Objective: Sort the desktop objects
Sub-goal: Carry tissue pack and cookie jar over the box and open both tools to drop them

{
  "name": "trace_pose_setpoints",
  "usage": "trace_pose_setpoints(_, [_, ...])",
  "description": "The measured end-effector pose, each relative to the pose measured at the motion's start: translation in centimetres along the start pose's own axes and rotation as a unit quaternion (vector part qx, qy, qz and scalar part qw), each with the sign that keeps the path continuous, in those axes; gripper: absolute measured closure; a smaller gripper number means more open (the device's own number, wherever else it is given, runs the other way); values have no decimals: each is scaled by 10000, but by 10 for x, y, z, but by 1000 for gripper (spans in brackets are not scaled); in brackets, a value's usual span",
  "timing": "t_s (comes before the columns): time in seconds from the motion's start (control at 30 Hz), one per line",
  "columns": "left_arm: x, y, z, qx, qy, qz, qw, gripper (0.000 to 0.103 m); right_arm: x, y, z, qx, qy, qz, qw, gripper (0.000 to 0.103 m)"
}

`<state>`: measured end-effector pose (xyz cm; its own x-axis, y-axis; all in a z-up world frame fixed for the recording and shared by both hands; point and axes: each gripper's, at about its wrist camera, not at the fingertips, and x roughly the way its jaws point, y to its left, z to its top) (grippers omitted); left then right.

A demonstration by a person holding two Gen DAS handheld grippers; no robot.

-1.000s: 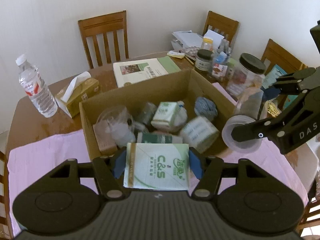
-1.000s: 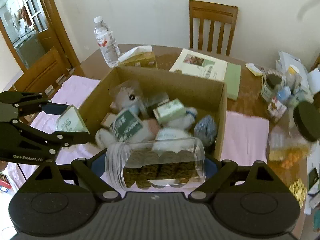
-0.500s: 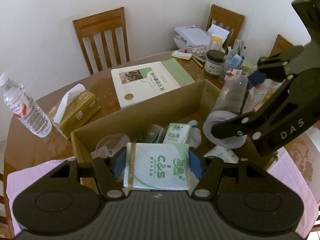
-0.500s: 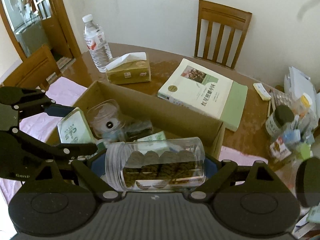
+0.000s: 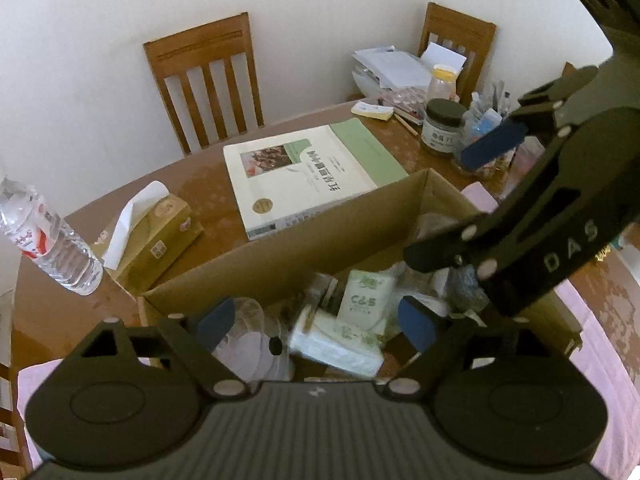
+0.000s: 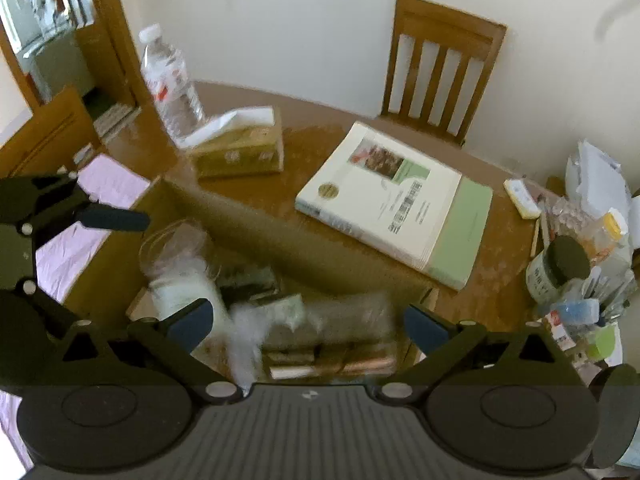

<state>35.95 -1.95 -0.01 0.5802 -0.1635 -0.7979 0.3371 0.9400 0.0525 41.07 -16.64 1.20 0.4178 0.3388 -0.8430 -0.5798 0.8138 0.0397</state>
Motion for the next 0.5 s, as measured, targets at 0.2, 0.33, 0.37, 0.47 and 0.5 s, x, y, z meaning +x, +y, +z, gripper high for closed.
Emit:
trace_pose_setpoints(0.2, [1, 0, -2, 95, 65, 98, 9999, 11, 1, -3, 3, 40, 29, -2, 10000, 0])
trace_pose_setpoints(0.33, [-4, 0, -4, 151, 43, 177, 9997, 9, -1, -3, 4, 111, 84, -5, 9999, 0])
trace_pose_setpoints(0.37, [-6, -1, -5, 171, 31, 189, 9997, 9, -2, -3, 4, 142, 100, -9, 9998, 0])
trace_pose_setpoints(0.47, [-15, -1, -6, 213, -44, 219, 9995, 9, -7, -2, 3, 189, 113, -58, 9997, 0])
trace_pose_setpoints(0.5, [-19, -2, -8, 217, -104, 233, 9994, 8, -10, -2, 1, 210, 107, -66, 9997, 0])
